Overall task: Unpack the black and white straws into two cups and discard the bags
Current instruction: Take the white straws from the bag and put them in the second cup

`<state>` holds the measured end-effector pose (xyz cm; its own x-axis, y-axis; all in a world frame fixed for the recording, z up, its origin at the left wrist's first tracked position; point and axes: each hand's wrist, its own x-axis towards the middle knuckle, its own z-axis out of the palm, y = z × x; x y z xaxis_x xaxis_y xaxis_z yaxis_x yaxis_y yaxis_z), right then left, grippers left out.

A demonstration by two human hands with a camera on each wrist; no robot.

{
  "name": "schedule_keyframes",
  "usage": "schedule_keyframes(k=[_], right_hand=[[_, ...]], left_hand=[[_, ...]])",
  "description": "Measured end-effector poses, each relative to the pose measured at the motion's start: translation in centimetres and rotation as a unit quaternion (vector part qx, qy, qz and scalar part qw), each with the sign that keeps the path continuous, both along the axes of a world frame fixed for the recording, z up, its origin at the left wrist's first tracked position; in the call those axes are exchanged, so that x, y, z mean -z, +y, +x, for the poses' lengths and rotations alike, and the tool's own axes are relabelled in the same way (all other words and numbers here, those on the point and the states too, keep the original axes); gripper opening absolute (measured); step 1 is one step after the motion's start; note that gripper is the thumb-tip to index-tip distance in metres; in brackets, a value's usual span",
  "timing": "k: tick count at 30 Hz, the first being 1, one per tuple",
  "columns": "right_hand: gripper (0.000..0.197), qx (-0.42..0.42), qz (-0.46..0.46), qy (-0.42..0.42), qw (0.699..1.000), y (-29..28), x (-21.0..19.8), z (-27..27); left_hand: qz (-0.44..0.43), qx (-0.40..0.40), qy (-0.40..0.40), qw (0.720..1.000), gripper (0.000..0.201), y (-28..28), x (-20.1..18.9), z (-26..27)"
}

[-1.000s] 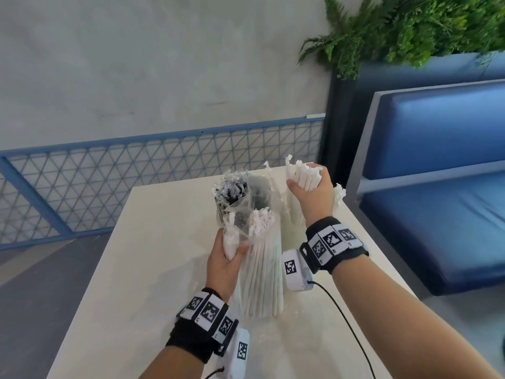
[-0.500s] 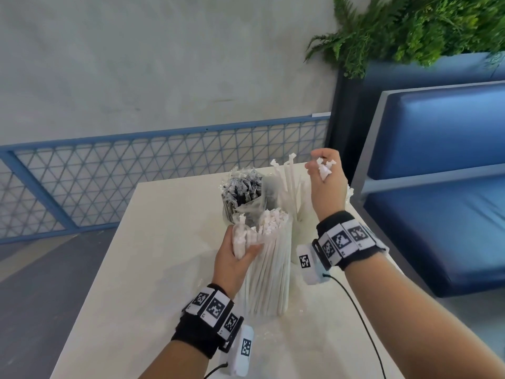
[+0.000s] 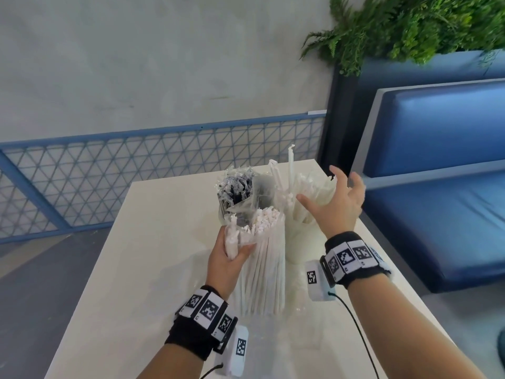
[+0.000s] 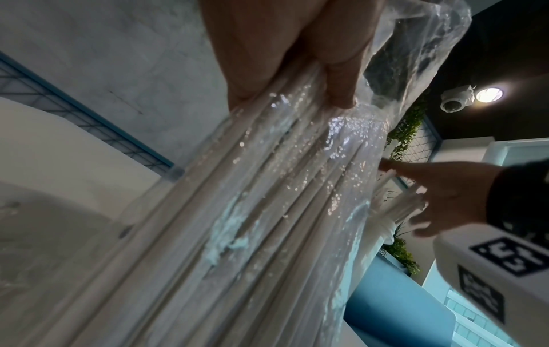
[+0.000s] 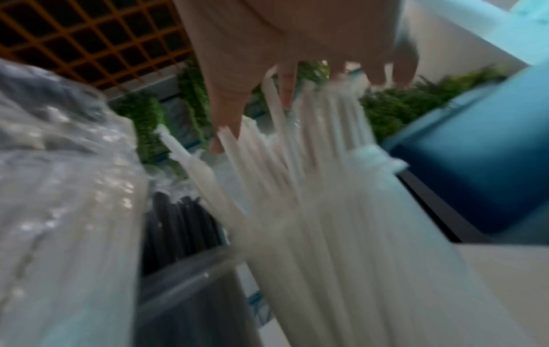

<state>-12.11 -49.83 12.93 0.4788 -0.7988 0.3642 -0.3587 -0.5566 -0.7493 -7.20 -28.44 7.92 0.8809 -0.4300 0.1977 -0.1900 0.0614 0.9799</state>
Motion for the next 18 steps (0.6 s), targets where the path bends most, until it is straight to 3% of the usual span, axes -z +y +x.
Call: schedule_keyframes(k=[2,6,9,12,16,18], right_hand=[[0.086,-0.046,0.097,-0.007,0.994,-0.4,1.2,-0.2],[0.076,-0.095,0.064,-0.120,0.986,0.1,0.8,0.0],[0.083,-0.136,0.040,-0.078,0.987,0.8,0.5,0.5],[0.088,-0.116,0.021,-0.051,0.992,1.2,1.1,1.1],[0.113,-0.026,0.133,-0.132,0.982,1.1,1.2,1.7],[0.121,-0.026,0.160,-0.113,0.980,0.7,1.0,2.1]], left_hand=[[0.003,0.002,-0.006,1.000,0.034,0.0,-0.1,-0.1],[0.001,0.000,-0.005,1.000,0.036,-0.1,0.0,0.0],[-0.004,0.001,-0.001,1.000,0.037,-0.1,0.0,-0.1],[-0.007,0.004,-0.003,1.000,0.036,0.0,-0.2,-0.2],[-0.016,0.003,-0.001,1.000,0.038,0.0,-0.3,-0.4],[-0.018,0.004,0.001,1.000,0.038,0.0,-0.3,-0.4]])
